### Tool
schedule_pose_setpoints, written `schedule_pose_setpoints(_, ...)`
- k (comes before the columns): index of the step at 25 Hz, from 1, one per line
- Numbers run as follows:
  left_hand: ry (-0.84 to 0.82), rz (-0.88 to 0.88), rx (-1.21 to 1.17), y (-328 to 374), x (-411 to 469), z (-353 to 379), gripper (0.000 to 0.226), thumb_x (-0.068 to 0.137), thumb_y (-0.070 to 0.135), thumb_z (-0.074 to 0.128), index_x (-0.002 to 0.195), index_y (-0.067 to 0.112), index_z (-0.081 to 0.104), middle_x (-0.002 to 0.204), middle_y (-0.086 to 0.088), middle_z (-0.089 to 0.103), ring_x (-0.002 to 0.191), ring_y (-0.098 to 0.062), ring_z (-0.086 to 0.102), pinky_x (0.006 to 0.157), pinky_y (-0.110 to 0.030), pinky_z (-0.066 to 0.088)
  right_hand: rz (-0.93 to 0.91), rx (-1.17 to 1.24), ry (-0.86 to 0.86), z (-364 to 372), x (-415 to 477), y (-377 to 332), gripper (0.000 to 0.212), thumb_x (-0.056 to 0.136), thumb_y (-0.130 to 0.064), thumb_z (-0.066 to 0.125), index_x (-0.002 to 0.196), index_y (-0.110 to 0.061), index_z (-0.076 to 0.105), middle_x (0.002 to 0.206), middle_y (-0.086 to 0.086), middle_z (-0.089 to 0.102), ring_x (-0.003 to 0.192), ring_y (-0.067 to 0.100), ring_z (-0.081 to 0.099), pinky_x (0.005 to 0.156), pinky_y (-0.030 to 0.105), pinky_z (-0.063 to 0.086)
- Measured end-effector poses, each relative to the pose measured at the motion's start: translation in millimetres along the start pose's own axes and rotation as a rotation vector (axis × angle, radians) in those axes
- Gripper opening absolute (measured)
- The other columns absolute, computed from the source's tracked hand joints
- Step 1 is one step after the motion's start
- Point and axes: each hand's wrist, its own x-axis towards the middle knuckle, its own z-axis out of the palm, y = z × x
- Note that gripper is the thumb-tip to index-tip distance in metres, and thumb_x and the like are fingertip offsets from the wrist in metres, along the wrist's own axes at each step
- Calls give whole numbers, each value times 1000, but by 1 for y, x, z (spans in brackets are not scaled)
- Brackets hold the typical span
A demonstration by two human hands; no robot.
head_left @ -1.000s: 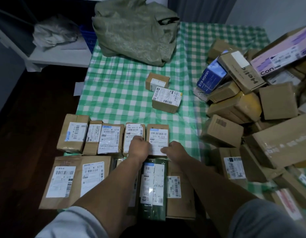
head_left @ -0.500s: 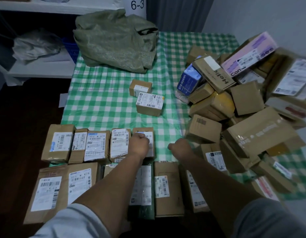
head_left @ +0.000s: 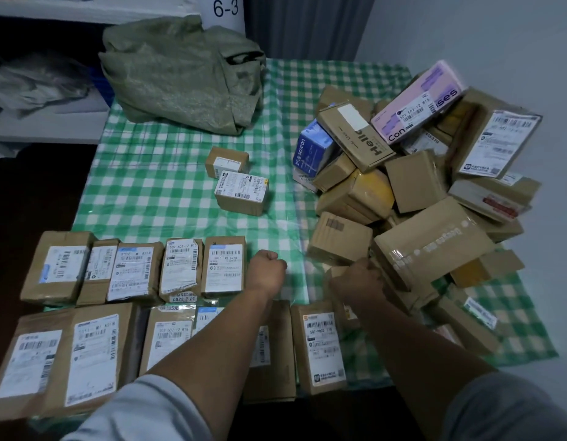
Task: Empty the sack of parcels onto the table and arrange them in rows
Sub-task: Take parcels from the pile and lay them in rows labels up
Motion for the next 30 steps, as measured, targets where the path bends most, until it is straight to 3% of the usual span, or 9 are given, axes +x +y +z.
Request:
schedule_pose_setpoints(4, 13, -35, 0, -9, -1, 15, 17, 90, 2, 55, 103, 14, 54, 100, -7, 59, 87, -25, 56, 74, -28, 44, -28, -16, -70, 8, 11, 15, 105, 82, -36, 74, 155, -8, 5, 150, 22, 34, 135, 42, 38, 109, 55, 40)
schedule_pose_setpoints(9, 27, -95, -6, -19, 1, 20, 21, 86, 1, 56, 84, 21, 51, 93, -13, 59, 79, -27, 52, 72, -31, 41, -16, -25, -75, 20, 18, 25, 109, 80, -32, 75, 156, -8, 0, 152, 24, 29, 136, 43, 36, 109, 53, 41)
schedule_pose_setpoints(11, 25, -109, -2, -21, 1, 20, 20, 86, 1, 55, 85, 21, 52, 90, -11, 57, 77, -26, 52, 70, -32, 42, -5, -13, -70, 21, 18, 26, 109, 79, -33, 75, 156, -8, 1, 152, 23, 31, 136, 43, 37, 108, 53, 41)
schedule_pose_setpoints(13, 11, -109, -6, -23, 1, 18, 18, 83, 3, 55, 97, 15, 57, 93, -11, 59, 76, -26, 53, 69, -32, 44, -9, -37, -64, 19, 16, 25, 109, 80, -36, 75, 156, -9, 1, 154, 23, 29, 138, 42, 36, 109, 55, 40)
schedule_pose_setpoints(15, -8, -106, 1, -23, 4, 14, 34, 80, 7, 56, 114, 11, 56, 102, -12, 62, 81, -27, 56, 71, -33, 46, -23, -81, -32, 15, 11, 22, 108, 81, -39, 75, 156, -10, 2, 155, 22, 28, 138, 41, 35, 108, 56, 39)
schedule_pose_setpoints(19, 8, -63, 48, -15, 7, 4, 37, 89, 3, 53, 125, 10, 56, 119, -18, 63, 102, -34, 64, 80, -35, 51, -81, -159, 48, 7, -3, 11, 101, 81, -39, 73, 154, -10, 10, 151, 21, 32, 135, 40, 37, 107, 55, 40)
schedule_pose_setpoints(21, 31, -55, 74, -11, 7, -5, 38, 88, 2, 51, 125, 7, 58, 120, -20, 64, 109, -38, 62, 88, -39, 52, -120, -175, 85, 5, -10, 3, 94, 80, -40, 72, 151, -11, 17, 147, 20, 37, 132, 40, 40, 104, 54, 42)
schedule_pose_setpoints(25, 70, -40, 109, -12, 13, -34, 34, 88, -3, 45, 120, -3, 60, 115, -24, 64, 101, -38, 62, 76, -34, 46, -148, -226, 137, 0, -18, -22, 83, 79, -43, 68, 144, -14, 26, 144, 19, 39, 128, 39, 42, 101, 54, 42)
schedule_pose_setpoints(30, 110, -25, 128, -11, 19, -67, 31, 98, 5, 45, 122, -6, 62, 123, -26, 64, 115, -41, 62, 93, -40, 53, -148, -288, 135, 7, -27, -52, 91, 79, -48, 70, 149, -16, 21, 143, 16, 40, 131, 38, 39, 102, 57, 40)
